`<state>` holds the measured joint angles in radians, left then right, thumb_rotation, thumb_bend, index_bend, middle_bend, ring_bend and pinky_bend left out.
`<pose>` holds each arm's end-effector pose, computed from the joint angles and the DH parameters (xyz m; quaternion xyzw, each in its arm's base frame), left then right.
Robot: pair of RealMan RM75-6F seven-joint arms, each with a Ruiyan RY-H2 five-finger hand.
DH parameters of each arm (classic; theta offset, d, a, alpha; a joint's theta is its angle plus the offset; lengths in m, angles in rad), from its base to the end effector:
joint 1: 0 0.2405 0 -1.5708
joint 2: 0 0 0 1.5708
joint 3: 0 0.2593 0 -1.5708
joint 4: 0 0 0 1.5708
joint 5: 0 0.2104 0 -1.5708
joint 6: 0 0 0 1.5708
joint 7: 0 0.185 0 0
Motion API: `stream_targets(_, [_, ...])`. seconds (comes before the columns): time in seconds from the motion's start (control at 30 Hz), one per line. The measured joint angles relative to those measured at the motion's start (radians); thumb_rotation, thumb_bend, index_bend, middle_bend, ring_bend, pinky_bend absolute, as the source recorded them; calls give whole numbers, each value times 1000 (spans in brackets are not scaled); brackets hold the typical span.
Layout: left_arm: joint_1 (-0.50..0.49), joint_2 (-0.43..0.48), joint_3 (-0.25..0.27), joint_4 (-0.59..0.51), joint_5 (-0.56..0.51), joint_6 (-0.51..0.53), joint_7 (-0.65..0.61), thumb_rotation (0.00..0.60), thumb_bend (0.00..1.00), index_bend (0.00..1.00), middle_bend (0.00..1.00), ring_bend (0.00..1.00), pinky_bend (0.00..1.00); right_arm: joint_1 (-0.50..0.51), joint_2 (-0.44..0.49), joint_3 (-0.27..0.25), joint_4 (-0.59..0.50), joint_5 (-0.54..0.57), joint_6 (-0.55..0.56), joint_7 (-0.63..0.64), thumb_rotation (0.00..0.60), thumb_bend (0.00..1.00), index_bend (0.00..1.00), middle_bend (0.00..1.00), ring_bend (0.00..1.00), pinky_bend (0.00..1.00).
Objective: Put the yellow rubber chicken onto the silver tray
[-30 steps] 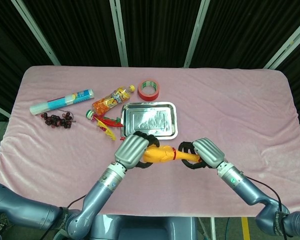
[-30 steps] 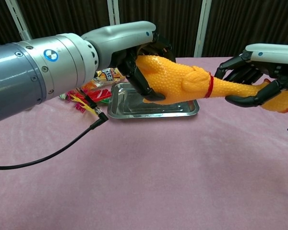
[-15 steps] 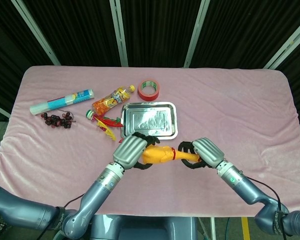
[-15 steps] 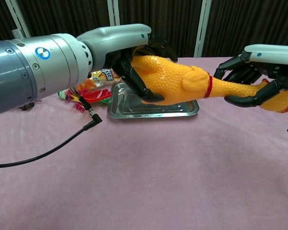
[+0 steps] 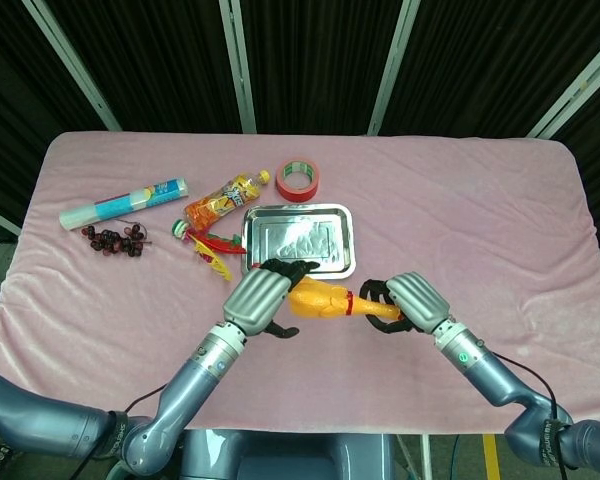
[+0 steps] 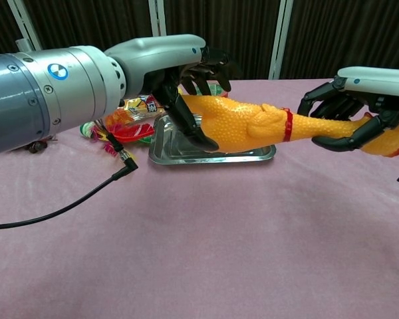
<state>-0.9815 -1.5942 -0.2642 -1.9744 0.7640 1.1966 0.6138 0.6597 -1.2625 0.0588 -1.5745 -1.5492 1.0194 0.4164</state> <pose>0.0182 0.3228 -0.0285 -0.7290 -0.4238 -0.4433 0.3040 -0.1608 -0.3466 0.0364 0.7097 -0.4681 0.4603 0.2555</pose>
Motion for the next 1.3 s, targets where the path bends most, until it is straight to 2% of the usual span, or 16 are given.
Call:
stream_targets(0.17, [-6,-4,0,5,-20,-5,8,600,69,239,207,217,196,0,6,1,-11,-3,0,18,600,731,1000,760,716,777])
stream_targets(0.27, [-12,-8,0,8,-32,-9,14,600,142,269,227,224,198,1,11,1,-20,-5,1,33,600,731,1000,761,717,778])
stream_targets(0.47, [-25,-20,-7,14,-48,-5,27,600,337,427,384,349,249,1,25,2,-38,-19,11,54,600,731,1000,764,719,782])
stream_targets(0.67, [-27,-34,-7,24,-45,13,33,600,424,464,437,397,276,-2,34,1,-51,-23,16,87,600,731,1000,765,721,782])
stream_targets(0.77, [-28,-36,-5,30,-46,10,32,600,507,520,500,459,322,-3,41,0,-56,-32,23,103,600,731,1000,765,722,783])
stream_targets(0.93, [-26,-42,-6,40,-17,17,21,600,570,667,650,591,389,-4,50,0,-66,-40,30,132,600,731,1000,766,725,785])
stream_targets(1.13, [-19,-53,-5,60,25,25,0,600,608,816,801,706,407,-2,62,2,-77,-46,37,154,600,731,1000,767,725,786])
stream_targets(1.3, [-15,-59,-6,68,32,25,-5,600,605,852,835,735,410,-3,63,1,-74,-46,38,160,600,731,1000,767,726,786])
